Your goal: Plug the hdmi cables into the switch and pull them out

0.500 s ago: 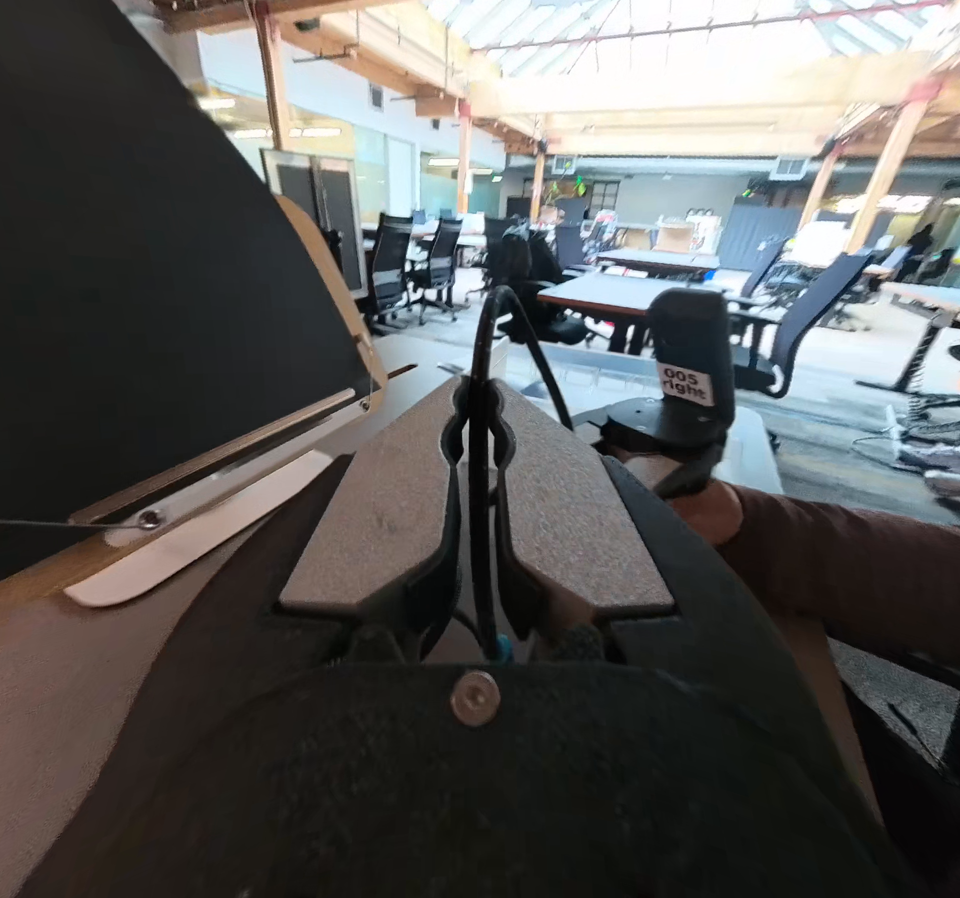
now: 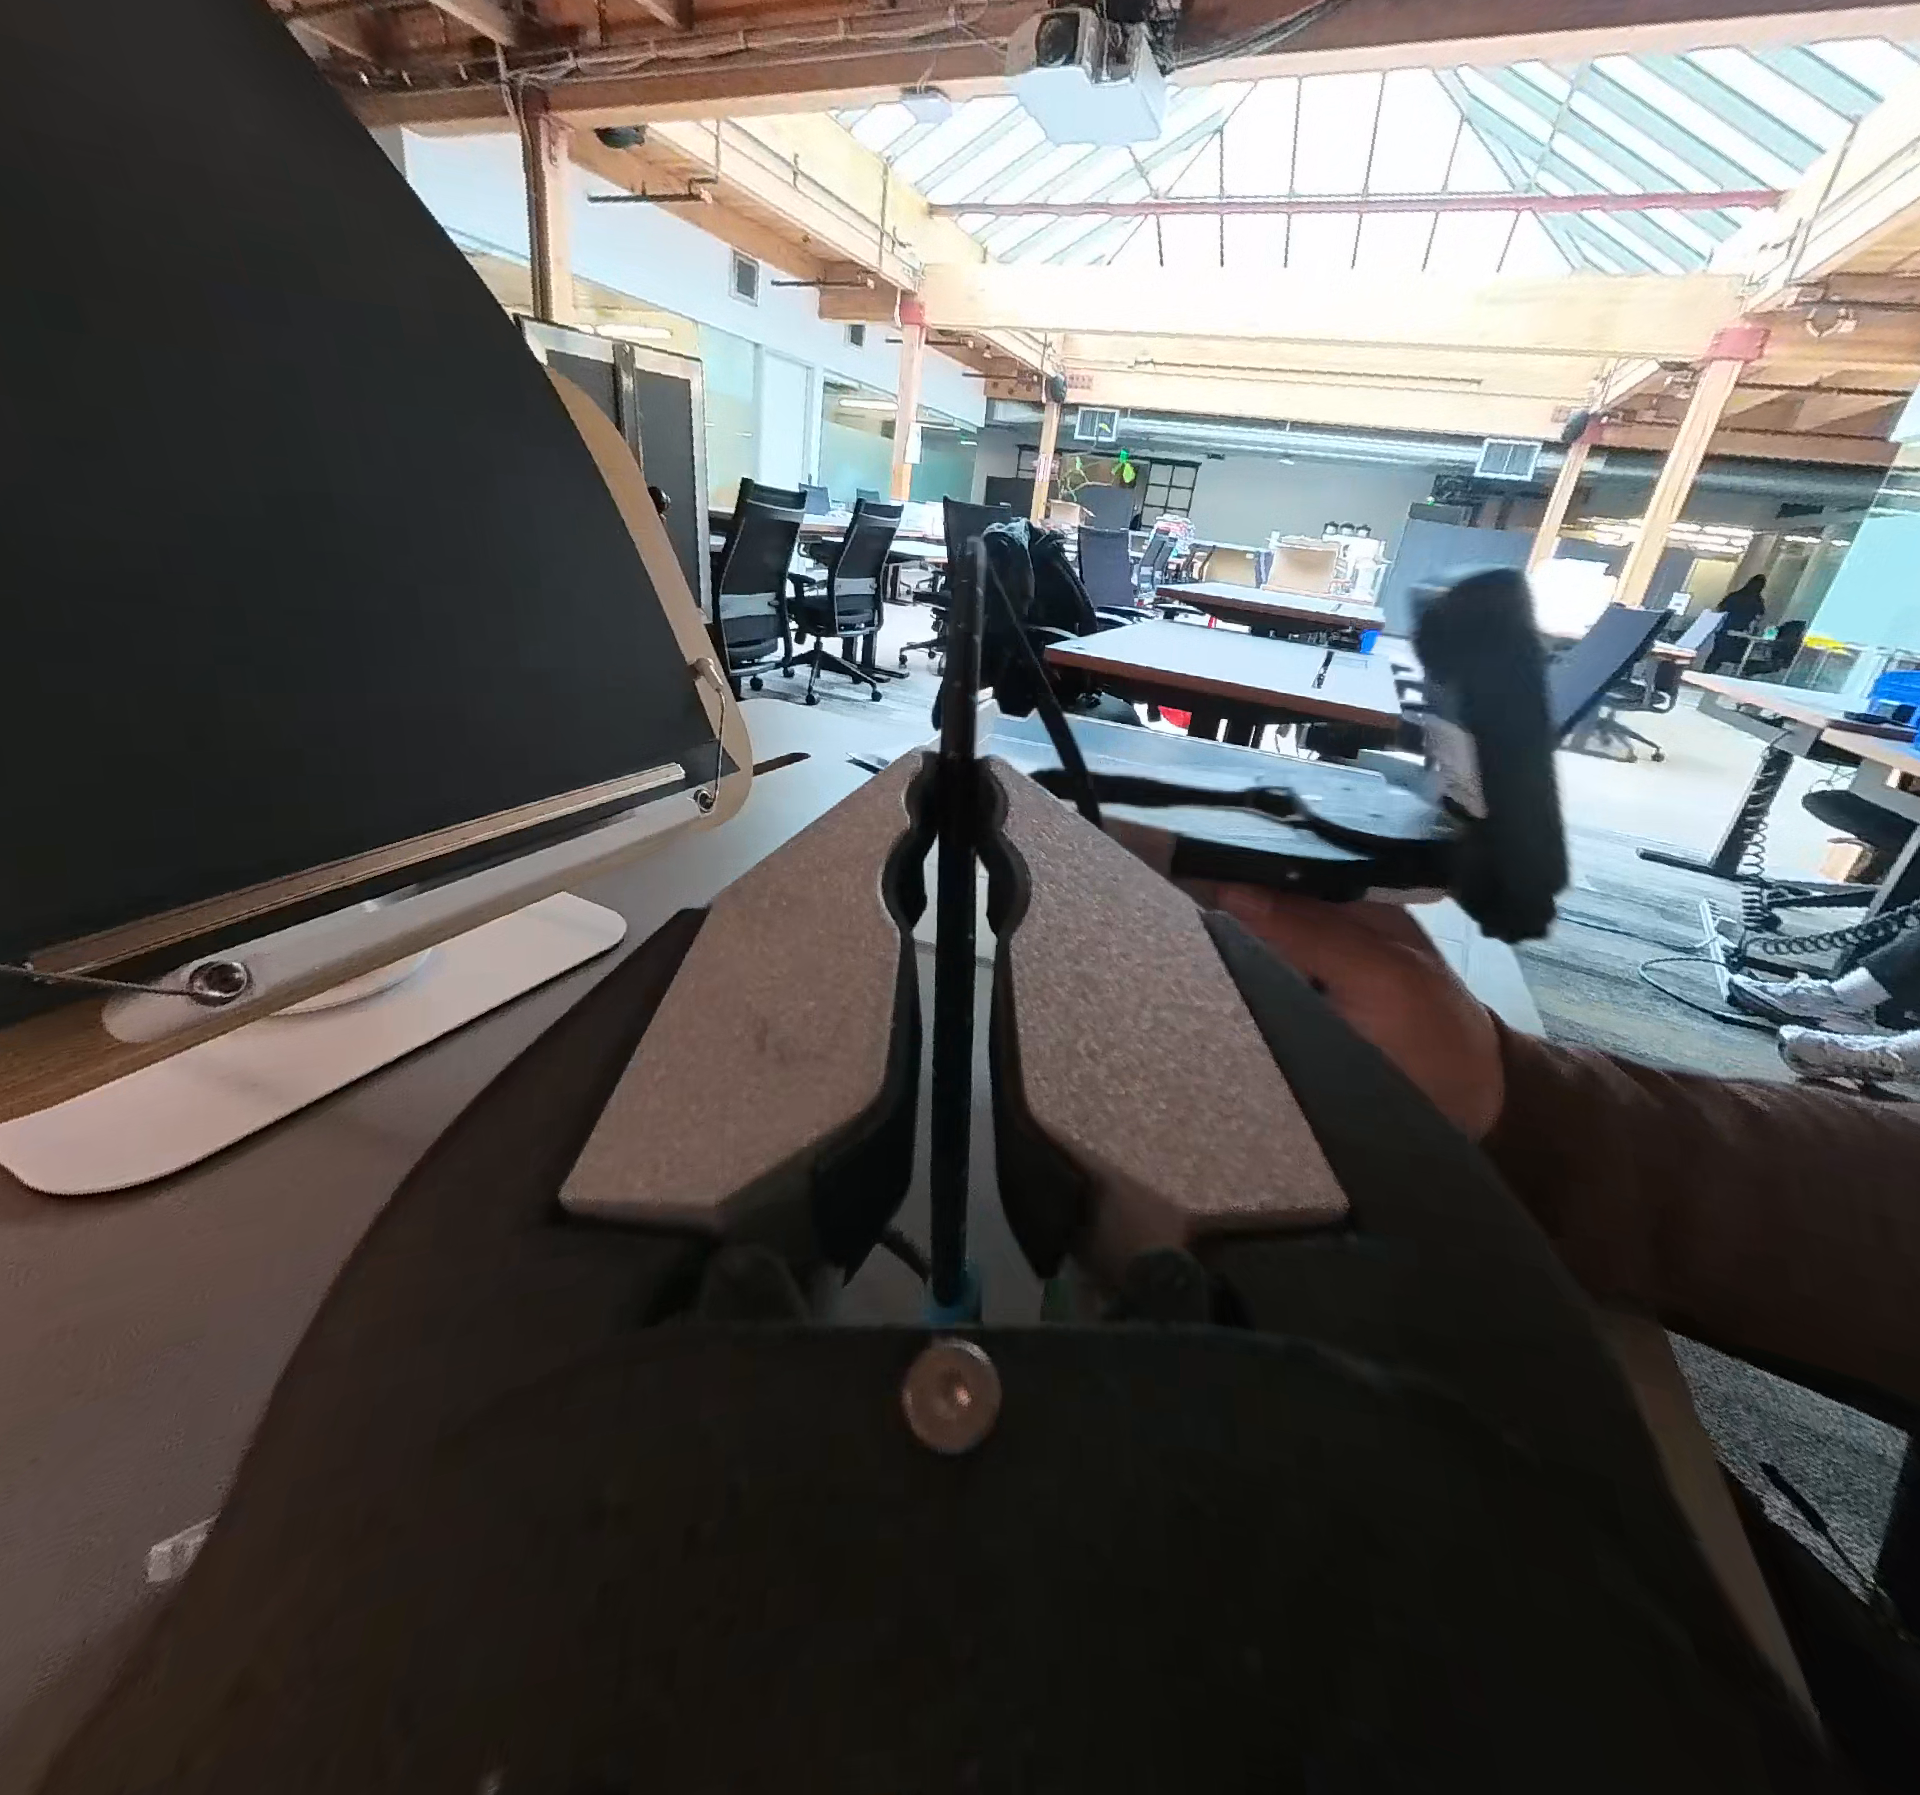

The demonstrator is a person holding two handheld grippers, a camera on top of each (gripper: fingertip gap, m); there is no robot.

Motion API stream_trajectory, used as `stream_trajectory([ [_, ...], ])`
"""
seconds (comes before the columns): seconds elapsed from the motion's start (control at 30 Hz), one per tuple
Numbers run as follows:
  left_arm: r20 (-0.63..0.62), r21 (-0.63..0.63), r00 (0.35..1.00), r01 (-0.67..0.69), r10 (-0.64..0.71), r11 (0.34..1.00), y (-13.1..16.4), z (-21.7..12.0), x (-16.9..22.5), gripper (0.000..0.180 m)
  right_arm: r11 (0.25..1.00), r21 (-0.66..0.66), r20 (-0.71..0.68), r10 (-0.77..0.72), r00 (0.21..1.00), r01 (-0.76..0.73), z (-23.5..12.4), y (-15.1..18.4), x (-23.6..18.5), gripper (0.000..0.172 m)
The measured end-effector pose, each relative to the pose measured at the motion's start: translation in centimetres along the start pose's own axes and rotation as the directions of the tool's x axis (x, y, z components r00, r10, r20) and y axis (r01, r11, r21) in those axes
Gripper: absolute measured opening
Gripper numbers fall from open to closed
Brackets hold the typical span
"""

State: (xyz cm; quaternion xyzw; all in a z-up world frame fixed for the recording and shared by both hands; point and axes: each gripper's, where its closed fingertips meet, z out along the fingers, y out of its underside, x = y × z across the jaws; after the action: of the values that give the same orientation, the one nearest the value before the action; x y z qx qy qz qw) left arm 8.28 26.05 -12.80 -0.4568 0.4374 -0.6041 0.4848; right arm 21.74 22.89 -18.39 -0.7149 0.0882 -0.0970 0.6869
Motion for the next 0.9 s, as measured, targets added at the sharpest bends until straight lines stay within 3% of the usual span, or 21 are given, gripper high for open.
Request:
stream_trajectory([
  [0.07, 0.011, -0.009, 1.000, 0.018, -0.018, 1.000, 0.1, -0.1, -0.4, 0.003, 0.989, 0.130, -0.127, -0.059, 0.990, 0.075, -1.9, -2.5, 0.9, 0.040],
  [0.1, 0.012, -0.007, 1.000, 0.026, -0.026, 1.000, 0.0, -0.2, -0.6, 0.003, 0.971, 0.213, -0.179, -0.065, 0.982, 0.103, -3.3, -4.2, 1.1, 0.030],
  [0.17, 0.005, 0.001, 0.999, 0.037, -0.037, 0.999, -0.2, -0.5, -0.8, 0.003, 0.953, 0.297, -0.086, -0.042, 0.995, 0.066, -5.3, -6.5, -1.3, 0.010],
  [0.2, 0.001, 0.004, 0.999, 0.043, -0.043, 0.999, -0.3, -0.6, -0.9, 0.003, 0.963, 0.266, 0.040, -0.051, 0.998, 0.038, -5.7, -6.5, -3.9, 0.001],
  [0.27, -0.014, 0.011, 0.998, 0.057, -0.057, 0.998, -0.4, -0.7, -0.9, 0.003, 0.994, 0.101, 0.249, -0.059, 0.967, 0.035, -5.5, -4.9, -9.0, 0.001],
  [0.3, -0.029, 0.014, 0.998, 0.063, -0.063, 0.998, -0.4, -0.7, -0.8, 0.003, 0.998, 0.027, 0.347, -0.070, 0.935, 0.065, -5.4, -3.9, -11.5, 0.006],
  [0.37, -0.082, 0.025, 0.994, 0.069, -0.067, 0.997, -0.6, -0.7, 0.1, 0.003, 0.979, -0.100, 0.472, -0.111, 0.874, 0.179, -4.6, -1.3, -15.1, 0.035],
  [0.43, -0.112, 0.028, 0.992, 0.061, -0.058, 0.998, -0.7, -0.7, 0.8, 0.003, 0.939, -0.162, 0.503, -0.186, 0.844, 0.303, -3.1, 1.0, -16.8, 0.042],
  [0.53, -0.142, 0.015, 0.989, 0.049, -0.046, 0.999, -0.4, -0.6, 1.5, 0.003, 0.871, -0.225, 0.460, -0.300, 0.836, 0.437, -0.1, 4.0, -17.2, 0.048],
  [0.6, -0.128, -0.002, 0.990, 0.057, -0.056, 0.998, 0.0, -0.4, 1.2, 0.004, 0.862, -0.212, 0.520, -0.299, 0.800, 0.460, 0.2, 4.8, -18.3, 0.012],
  [0.63, -0.137, -0.006, 0.988, 0.073, -0.073, 0.997, 0.0, -0.4, 1.2, 0.004, 0.863, -0.219, 0.552, -0.274, 0.787, 0.454, 0.0, 5.1, -18.7, 0.007],
  [0.77, -0.138, 0.054, 0.985, 0.116, -0.107, 0.992, -1.2, -0.7, 1.2, 0.005, 0.861, -0.222, 0.448, -0.327, 0.832, 0.458, -0.3, 3.2, -15.0, 0.006],
  [0.83, -0.070, 0.100, 0.991, 0.118, -0.111, 0.988, -2.1, -1.3, 0.0, 0.022, 0.863, -0.230, 0.370, -0.350, 0.861, 0.450, -1.1, 1.3, -12.3, 0.006],
  [0.9, 0.035, 0.068, 0.992, 0.120, -0.122, 0.990, -1.8, -1.6, -1.8, 0.011, 0.868, -0.277, 0.331, -0.317, 0.889, 0.412, -2.1, 0.1, -9.8, 0.006],
])
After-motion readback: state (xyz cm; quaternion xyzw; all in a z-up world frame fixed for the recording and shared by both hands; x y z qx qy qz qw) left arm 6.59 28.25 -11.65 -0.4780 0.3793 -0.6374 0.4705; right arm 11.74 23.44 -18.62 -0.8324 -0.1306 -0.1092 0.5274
